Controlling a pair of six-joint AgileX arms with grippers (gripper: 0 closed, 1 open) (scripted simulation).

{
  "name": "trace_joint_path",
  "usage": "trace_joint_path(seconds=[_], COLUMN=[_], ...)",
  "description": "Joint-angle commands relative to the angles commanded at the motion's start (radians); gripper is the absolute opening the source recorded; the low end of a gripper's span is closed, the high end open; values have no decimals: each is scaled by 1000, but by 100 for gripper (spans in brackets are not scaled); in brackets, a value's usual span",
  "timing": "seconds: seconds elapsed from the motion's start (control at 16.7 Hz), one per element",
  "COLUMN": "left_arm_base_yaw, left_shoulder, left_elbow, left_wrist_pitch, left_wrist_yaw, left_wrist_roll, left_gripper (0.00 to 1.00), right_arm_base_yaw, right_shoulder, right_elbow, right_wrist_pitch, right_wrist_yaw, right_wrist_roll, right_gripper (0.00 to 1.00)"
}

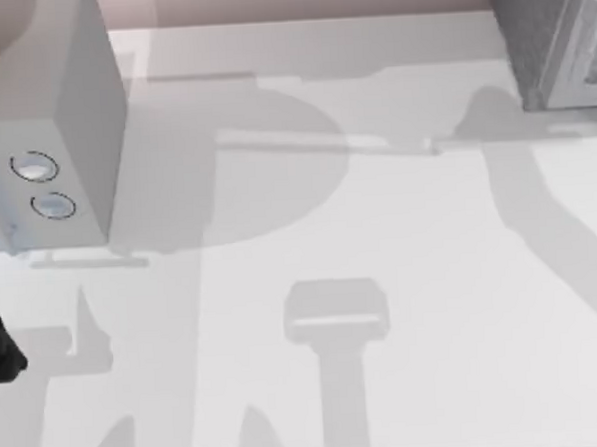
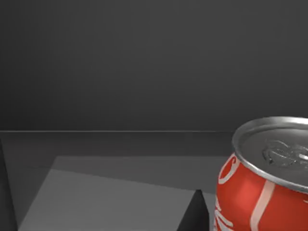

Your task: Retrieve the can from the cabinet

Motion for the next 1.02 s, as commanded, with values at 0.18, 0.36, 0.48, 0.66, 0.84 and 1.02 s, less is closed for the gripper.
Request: trace_joint_path(seconds=[0.18,0.36,0.48,0.66,0.84,1.02], left_arm_base_yaw=[0,0,0,0,0,0], left_shoulder=[0,0,0,0,0,0], left_elbow=[0,0,0,0,0,0], left_wrist_pitch=[0,0,0,0,0,0], left_wrist_yaw=[0,0,0,0,0,0], left_wrist_roll=[0,0,0,0,0,0], left_gripper=[100,100,100,100,100,100], right_arm_base_yaw=[-4,-22,-47,-98,-165,-242], right_shoulder=[2,-37,-89,-200,-344,-512], right_elbow=[1,-53,-134,-306,-523,-777], right_wrist_pitch=[2,21,48,105,179,265], right_wrist_yaw=[-2,-20,-45,-97,-165,-245], right_wrist_roll=[1,1,0,0,-1,-3], right_gripper=[0,0,0,0,0,0])
